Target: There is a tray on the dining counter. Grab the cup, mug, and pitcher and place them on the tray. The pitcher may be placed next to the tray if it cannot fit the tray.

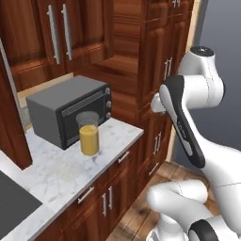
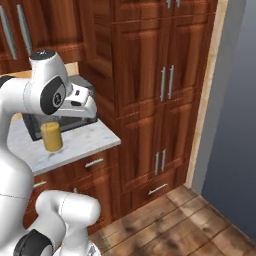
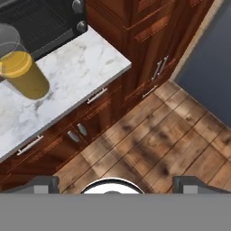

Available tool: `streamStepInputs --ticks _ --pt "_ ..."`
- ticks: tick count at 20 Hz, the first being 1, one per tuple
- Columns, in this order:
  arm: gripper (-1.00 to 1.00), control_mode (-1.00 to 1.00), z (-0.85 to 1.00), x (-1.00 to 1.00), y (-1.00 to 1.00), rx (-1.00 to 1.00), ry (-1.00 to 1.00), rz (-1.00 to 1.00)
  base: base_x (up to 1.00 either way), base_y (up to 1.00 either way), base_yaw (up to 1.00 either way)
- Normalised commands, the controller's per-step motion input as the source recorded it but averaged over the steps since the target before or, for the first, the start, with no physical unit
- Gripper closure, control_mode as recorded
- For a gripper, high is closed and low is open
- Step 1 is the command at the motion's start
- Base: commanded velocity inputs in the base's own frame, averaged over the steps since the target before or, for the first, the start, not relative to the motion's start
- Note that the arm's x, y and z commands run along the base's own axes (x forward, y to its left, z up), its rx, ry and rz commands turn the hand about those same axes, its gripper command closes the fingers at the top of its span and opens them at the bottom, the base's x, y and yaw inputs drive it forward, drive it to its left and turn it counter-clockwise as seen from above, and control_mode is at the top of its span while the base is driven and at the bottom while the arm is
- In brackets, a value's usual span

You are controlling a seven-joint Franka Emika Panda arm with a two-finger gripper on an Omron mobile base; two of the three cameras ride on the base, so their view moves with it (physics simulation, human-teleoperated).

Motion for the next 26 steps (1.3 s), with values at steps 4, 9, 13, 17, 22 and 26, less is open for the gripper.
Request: streamStepInputs --ticks 4,9,13,17,22,26 --pt "-1.00 1.00 0.00 0.00 0.00 0.00 0.00 0.00 0.35 0.09 0.26" --pt "-1.00 1.00 0.00 0.00 0.00 0.00 0.00 0.00 0.02 0.23 0.31" --pt "-1.00 1.00 0.00 0.00 0.00 0.00 0.00 0.00 0.08 0.23 0.32" --pt "-1.00 1.00 0.00 0.00 0.00 0.00 0.00 0.00 0.20 0.27 0.21" --pt "-1.00 1.00 0.00 0.00 0.00 0.00 0.00 0.00 0.29 0.32 0.17" --pt "-1.00 1.00 0.00 0.00 0.00 0.00 0.00 0.00 0.28 0.34 0.19"
